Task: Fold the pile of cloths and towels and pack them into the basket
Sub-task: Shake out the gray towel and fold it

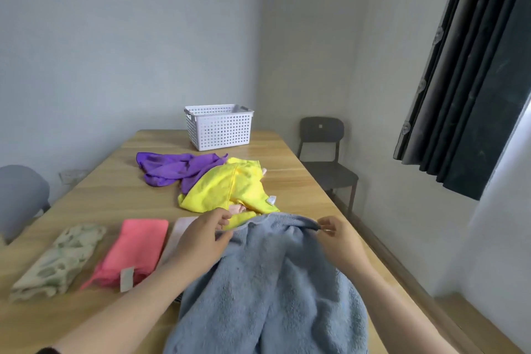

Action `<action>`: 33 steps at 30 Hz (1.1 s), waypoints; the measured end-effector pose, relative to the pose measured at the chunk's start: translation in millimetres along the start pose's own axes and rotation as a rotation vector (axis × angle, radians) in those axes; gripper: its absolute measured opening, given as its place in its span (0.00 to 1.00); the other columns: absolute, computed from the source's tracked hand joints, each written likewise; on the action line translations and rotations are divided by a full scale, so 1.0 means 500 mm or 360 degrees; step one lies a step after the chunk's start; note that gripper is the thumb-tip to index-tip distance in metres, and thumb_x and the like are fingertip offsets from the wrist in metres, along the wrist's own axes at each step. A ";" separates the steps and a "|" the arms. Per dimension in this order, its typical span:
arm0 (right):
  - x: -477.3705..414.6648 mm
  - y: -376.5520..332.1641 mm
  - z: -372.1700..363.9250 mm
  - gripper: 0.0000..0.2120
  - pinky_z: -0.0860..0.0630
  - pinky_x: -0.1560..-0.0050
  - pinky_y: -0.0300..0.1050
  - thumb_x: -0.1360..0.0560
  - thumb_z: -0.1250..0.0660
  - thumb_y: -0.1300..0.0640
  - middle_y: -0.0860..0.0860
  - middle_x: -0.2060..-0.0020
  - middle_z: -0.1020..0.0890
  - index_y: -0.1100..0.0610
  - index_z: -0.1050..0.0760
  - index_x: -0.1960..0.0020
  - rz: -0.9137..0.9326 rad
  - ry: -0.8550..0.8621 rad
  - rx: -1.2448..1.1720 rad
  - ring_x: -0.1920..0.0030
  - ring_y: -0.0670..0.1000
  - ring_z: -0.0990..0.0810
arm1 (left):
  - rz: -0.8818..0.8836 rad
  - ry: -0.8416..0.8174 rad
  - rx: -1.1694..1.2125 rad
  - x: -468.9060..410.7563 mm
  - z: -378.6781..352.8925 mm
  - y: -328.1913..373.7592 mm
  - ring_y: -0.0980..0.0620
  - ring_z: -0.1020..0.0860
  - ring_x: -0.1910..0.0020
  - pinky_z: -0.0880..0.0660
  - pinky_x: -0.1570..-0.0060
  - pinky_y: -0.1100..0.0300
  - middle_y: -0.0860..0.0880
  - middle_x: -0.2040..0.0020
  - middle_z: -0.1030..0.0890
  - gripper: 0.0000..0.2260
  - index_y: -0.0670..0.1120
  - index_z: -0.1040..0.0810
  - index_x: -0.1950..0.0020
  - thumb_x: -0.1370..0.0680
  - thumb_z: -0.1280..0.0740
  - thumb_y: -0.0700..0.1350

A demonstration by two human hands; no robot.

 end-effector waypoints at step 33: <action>0.129 0.047 -0.083 0.32 0.30 0.43 0.42 0.27 0.31 0.46 0.49 0.35 0.28 0.52 0.38 0.27 0.0103 -0.0296 0.0250 0.38 0.49 0.27 | 0.0345 0.0151 0.0388 0.200 0.044 -0.014 0.57 0.22 0.67 0.30 0.67 0.66 0.59 0.67 0.18 0.06 0.53 0.18 0.62 0.29 0.26 0.42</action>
Point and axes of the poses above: each hand's wrist, its own x-axis away from the middle knuckle, its own z-axis out of the back of the hand, y = z × x, the point moved 8 cm from there along -x, towards the middle knuckle
